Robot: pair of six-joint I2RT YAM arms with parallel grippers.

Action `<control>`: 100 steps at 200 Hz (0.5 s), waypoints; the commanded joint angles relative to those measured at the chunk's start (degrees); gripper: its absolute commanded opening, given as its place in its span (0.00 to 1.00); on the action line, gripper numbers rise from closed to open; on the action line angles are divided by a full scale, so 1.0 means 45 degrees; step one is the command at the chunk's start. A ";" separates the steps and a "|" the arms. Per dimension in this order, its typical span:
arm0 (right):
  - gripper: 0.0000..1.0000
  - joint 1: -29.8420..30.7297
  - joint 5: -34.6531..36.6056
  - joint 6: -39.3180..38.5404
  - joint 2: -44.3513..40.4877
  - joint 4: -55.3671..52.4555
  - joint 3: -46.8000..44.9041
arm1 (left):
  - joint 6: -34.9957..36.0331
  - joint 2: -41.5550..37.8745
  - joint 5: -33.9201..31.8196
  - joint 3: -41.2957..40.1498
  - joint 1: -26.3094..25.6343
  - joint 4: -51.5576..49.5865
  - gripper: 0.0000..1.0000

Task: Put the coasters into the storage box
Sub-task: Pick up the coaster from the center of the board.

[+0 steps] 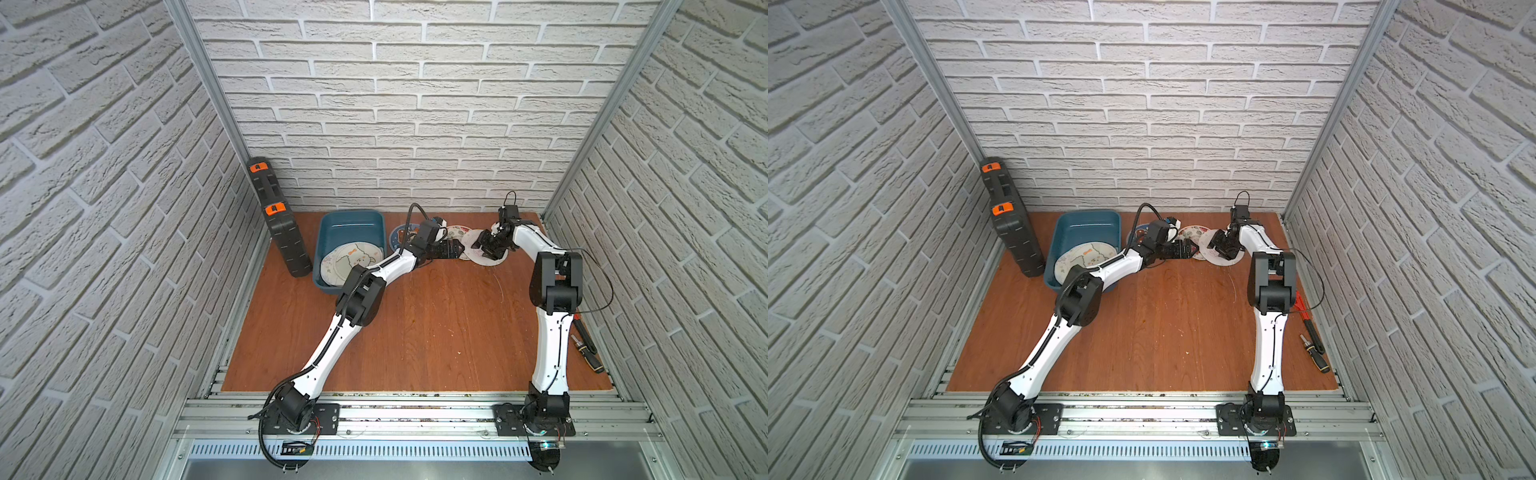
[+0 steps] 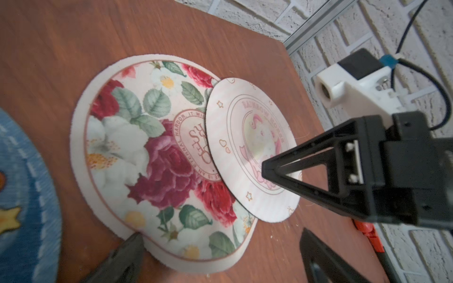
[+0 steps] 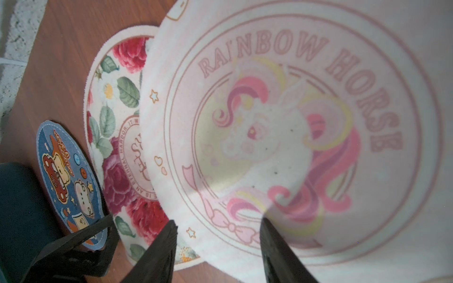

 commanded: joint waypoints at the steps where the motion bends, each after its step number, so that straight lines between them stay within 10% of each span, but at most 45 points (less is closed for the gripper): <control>1: 0.55 0.0212 -0.0340 -0.0203 0.0576 -0.0685 -0.0052 | -0.0759 0.0789 0.0777 0.0283 -0.0312 0.0326 0.98; 44: 0.55 0.0207 -0.0410 -0.0200 0.0556 -0.0665 -0.0050 | -0.1205 0.0863 0.0759 0.0293 -0.0356 0.0881 0.90; 100: 0.54 0.0208 -0.0437 -0.0219 0.0469 -0.0705 -0.0089 | -0.1244 0.0873 0.0651 0.0313 -0.0347 0.0837 0.42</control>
